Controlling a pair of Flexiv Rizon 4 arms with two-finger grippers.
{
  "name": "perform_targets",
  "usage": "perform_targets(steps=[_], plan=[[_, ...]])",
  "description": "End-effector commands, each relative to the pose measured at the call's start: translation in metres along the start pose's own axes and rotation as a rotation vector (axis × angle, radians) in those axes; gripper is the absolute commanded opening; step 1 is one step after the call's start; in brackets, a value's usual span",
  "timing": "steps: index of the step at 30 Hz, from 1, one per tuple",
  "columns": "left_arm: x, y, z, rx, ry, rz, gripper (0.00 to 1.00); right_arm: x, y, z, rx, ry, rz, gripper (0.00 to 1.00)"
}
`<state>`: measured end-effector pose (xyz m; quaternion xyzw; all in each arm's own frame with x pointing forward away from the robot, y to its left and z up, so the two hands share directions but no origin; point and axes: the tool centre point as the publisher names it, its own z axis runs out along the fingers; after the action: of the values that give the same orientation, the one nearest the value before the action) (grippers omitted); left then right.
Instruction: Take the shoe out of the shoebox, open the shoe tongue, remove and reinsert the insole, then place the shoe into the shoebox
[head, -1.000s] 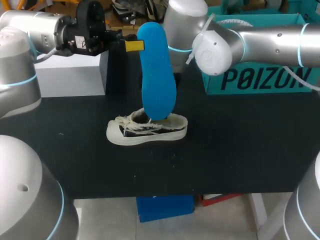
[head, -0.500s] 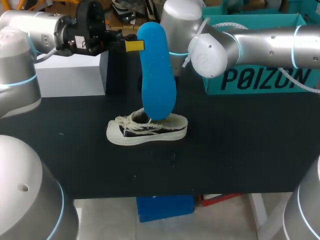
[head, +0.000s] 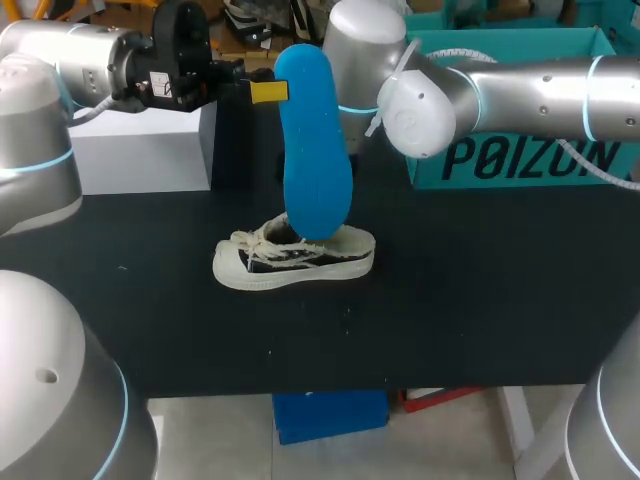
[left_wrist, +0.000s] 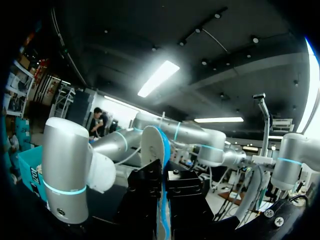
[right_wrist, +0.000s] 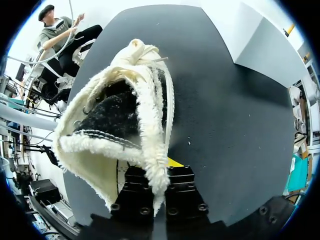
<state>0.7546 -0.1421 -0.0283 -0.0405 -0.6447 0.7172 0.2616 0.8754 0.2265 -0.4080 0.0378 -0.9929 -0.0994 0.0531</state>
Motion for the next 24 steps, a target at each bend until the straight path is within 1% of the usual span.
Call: perform_targets(steps=[1,5,7,9,11,15,16,20,21,24], plan=[[0.000,0.001,0.000,0.001,0.000,0.002,0.00,-0.001,0.000,0.001,0.001,0.000,0.000,0.00],[0.000,0.001,0.000,0.001,0.000,0.002,0.00,-0.001,0.000,0.001,0.001,0.000,0.000,0.00],[0.000,0.001,0.000,0.001,0.000,0.002,0.00,0.000,-0.003,-0.006,0.003,-0.020,0.002,0.00],[0.000,0.001,0.000,0.001,0.000,0.002,0.00,-0.001,-0.006,-0.018,-0.004,-0.044,0.021,0.00],[0.000,0.001,0.000,0.001,0.000,0.002,0.00,-0.002,-0.008,-0.032,0.017,-0.072,0.047,0.00],[0.000,0.001,0.000,0.001,0.000,0.002,0.00,-0.002,-0.011,-0.064,0.030,-0.119,0.075,0.00],[0.000,0.001,0.000,0.001,0.000,0.002,0.00,-0.002,-0.012,-0.072,0.027,-0.147,0.087,0.00],[0.000,0.001,0.000,0.001,0.000,0.002,0.00,-0.004,-0.017,-0.097,0.019,-0.195,0.208,0.00],[0.000,0.001,0.000,0.001,0.000,0.002,0.00,-0.005,-0.019,-0.102,0.032,-0.209,0.254,0.00],[0.000,0.001,0.000,0.001,0.000,0.002,0.00,-0.009,-0.026,-0.113,0.039,-0.238,0.404,0.00]])
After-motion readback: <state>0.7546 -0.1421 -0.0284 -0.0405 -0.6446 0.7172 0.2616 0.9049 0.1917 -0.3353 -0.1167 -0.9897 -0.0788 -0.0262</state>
